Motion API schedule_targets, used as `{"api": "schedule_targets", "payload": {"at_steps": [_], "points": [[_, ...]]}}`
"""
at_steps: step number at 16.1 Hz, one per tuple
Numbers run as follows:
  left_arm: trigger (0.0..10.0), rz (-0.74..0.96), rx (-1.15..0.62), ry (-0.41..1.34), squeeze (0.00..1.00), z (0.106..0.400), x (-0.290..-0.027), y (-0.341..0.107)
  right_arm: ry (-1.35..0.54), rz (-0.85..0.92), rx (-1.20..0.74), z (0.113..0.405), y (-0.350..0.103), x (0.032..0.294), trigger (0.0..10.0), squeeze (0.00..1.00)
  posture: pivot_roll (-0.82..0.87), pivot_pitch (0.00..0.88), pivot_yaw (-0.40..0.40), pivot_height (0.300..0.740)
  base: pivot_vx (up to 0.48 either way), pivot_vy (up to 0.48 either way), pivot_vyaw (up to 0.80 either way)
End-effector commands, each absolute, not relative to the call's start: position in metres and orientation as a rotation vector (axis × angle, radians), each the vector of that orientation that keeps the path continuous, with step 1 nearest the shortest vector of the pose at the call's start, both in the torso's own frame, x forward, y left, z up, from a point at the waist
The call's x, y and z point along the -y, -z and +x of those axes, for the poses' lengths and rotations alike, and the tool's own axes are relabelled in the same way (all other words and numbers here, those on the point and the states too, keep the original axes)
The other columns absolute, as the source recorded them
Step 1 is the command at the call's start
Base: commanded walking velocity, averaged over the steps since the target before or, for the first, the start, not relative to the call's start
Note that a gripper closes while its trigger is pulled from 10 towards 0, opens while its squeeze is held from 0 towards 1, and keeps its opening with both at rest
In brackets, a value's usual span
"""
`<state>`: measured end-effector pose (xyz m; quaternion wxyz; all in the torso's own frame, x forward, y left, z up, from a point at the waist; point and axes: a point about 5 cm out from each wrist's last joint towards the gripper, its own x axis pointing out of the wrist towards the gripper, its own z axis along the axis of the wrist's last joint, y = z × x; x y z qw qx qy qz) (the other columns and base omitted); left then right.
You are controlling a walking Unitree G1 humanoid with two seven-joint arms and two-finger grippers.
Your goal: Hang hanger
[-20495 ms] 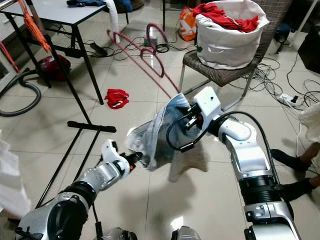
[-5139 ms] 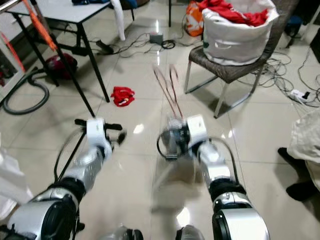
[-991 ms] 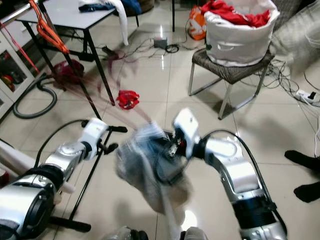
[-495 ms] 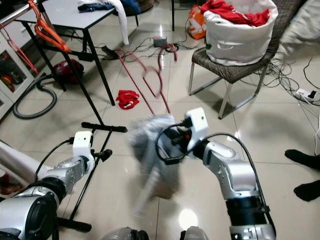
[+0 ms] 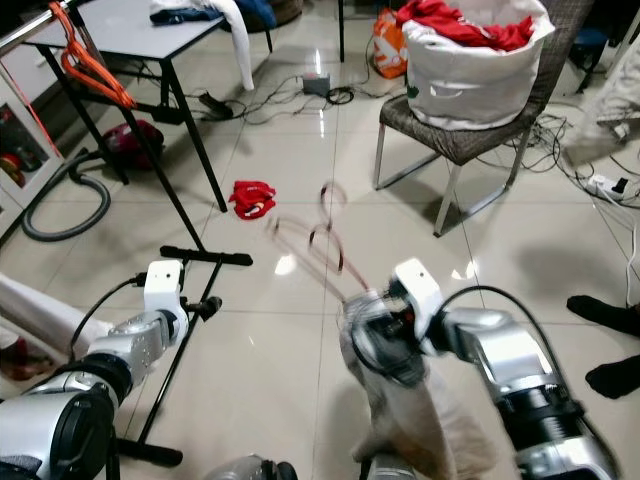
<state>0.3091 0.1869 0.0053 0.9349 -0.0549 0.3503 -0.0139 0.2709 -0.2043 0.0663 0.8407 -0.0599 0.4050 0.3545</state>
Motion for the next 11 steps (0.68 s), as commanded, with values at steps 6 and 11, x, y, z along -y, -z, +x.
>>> {"api": "schedule_targets", "payload": {"at_steps": [6, 11], "points": [[10.0, -0.036, -0.459, 0.286, 0.0, 0.322, -0.188, -0.032, -1.004, -0.201, -0.765, 0.272, -0.078, 0.206, 10.0, 0.0, -0.2, 0.0, 0.137, 0.74, 0.0, 0.0, 0.0], [10.0, 0.092, -0.475, 0.327, 0.0, 0.32, -0.214, -0.037, -1.014, -0.181, -0.65, 0.29, -0.104, 0.207, 10.0, 0.0, -0.18, 0.0, 0.126, 0.74, 0.0, 0.0, 0.0]]}}
